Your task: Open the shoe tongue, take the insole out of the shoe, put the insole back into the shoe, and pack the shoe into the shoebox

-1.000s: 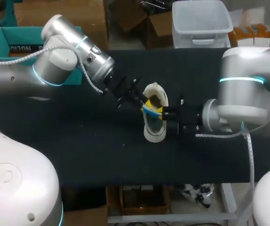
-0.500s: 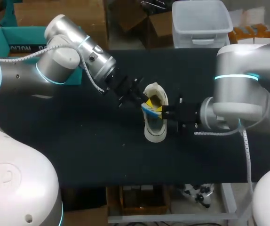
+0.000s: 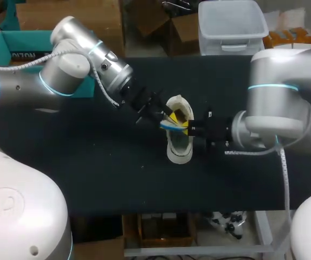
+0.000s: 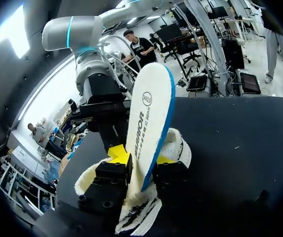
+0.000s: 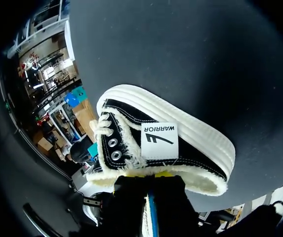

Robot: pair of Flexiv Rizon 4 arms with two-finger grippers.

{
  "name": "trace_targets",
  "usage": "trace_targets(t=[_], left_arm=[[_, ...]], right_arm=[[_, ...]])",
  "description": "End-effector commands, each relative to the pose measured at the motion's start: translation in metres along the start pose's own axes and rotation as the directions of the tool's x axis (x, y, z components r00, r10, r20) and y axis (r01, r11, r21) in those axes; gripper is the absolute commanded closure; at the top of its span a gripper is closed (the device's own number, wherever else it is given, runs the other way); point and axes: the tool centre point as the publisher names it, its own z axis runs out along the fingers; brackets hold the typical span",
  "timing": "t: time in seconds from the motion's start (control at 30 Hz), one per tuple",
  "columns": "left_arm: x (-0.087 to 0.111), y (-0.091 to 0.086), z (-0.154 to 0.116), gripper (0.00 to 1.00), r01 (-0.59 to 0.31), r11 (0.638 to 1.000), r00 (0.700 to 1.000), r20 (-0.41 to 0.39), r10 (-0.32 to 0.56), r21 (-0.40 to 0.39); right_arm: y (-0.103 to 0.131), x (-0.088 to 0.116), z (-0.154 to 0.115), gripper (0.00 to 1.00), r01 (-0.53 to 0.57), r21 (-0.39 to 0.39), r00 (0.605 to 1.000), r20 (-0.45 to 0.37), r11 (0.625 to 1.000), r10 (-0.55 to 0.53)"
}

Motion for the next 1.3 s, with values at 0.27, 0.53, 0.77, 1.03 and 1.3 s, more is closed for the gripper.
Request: trace_targets(t=[0.27,0.53,0.77,1.03,1.3], left_arm=[[0.003,-0.011,-0.005,0.73,-0.019,0.999,1.0,0.006,0.018,0.035],[0.004,-0.016,-0.002,1.0,-0.035,0.999,0.999,-0.004,0.035,0.042],[0.002,-0.012,0.0,1.0,-0.027,0.999,1.0,-0.009,0.027,0.025],[0.003,-0.011,0.0,1.0,-0.017,1.0,1.0,-0.002,0.017,0.021],[0.005,-0.012,0.002,1.0,-0.016,1.0,1.0,0.005,0.016,0.019]], right_arm=[[0.006,-0.003,-0.001,1.0,-0.014,0.005,1.0,-0.016,1.0,0.015],[0.005,-0.004,0.0,1.0,-0.02,0.0,1.0,-0.013,1.0,0.02],[-0.01,-0.009,-0.008,0.01,-0.023,0.001,1.0,-0.002,1.0,0.023],[-0.029,-0.017,-0.033,0.8,-0.029,-0.044,0.999,-0.026,0.999,0.028],[-0.028,-0.018,-0.029,1.0,-0.027,-0.021,0.999,-0.023,0.999,0.027]])
